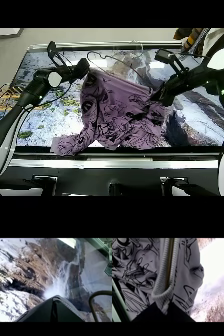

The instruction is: Fold the clothes and pants, and hang the long-sleeved shirts on hangers.

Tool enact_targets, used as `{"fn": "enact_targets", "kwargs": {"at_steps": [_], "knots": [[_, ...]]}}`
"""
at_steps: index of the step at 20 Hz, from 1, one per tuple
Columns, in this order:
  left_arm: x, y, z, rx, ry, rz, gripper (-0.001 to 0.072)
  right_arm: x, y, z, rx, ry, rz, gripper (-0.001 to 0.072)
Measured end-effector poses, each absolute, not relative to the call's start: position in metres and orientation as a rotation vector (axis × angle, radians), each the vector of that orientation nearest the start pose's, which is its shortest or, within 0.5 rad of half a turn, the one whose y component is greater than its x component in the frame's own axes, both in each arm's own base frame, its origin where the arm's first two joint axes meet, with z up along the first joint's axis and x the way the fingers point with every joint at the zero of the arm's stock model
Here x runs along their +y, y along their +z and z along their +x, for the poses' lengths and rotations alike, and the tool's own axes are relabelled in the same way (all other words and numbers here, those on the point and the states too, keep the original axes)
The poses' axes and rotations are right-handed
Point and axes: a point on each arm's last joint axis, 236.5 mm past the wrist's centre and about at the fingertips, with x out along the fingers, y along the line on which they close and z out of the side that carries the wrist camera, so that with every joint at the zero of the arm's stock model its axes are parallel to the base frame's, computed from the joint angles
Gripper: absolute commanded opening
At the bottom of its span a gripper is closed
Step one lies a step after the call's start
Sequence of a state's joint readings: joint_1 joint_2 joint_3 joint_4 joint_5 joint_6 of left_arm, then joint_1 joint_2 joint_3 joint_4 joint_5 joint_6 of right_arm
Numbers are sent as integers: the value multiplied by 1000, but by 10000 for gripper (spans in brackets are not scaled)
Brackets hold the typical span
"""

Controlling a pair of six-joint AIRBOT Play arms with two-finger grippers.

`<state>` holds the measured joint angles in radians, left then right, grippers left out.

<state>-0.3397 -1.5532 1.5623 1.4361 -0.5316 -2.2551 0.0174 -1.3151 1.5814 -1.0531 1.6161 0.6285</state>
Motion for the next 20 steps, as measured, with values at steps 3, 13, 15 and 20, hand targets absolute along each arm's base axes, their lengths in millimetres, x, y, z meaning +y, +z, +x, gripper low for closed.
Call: {"fn": "enact_targets", "kwargs": {"at_steps": [3, 13, 15, 20], "knots": [[-210, 150, 558, 616, -180, -696, 23, 124, 138, 355, 989, 1024, -450, 32], [-199, 168, 565, 569, -192, -658, 23, 118, 130, 353, 1033, 994, -434, 31], [-198, 175, 566, 557, -200, -645, 23, 117, 129, 353, 1040, 988, -435, 31], [-197, 195, 570, 507, -217, -642, 23, 125, 126, 350, 1050, 1007, -462, 31]]}}
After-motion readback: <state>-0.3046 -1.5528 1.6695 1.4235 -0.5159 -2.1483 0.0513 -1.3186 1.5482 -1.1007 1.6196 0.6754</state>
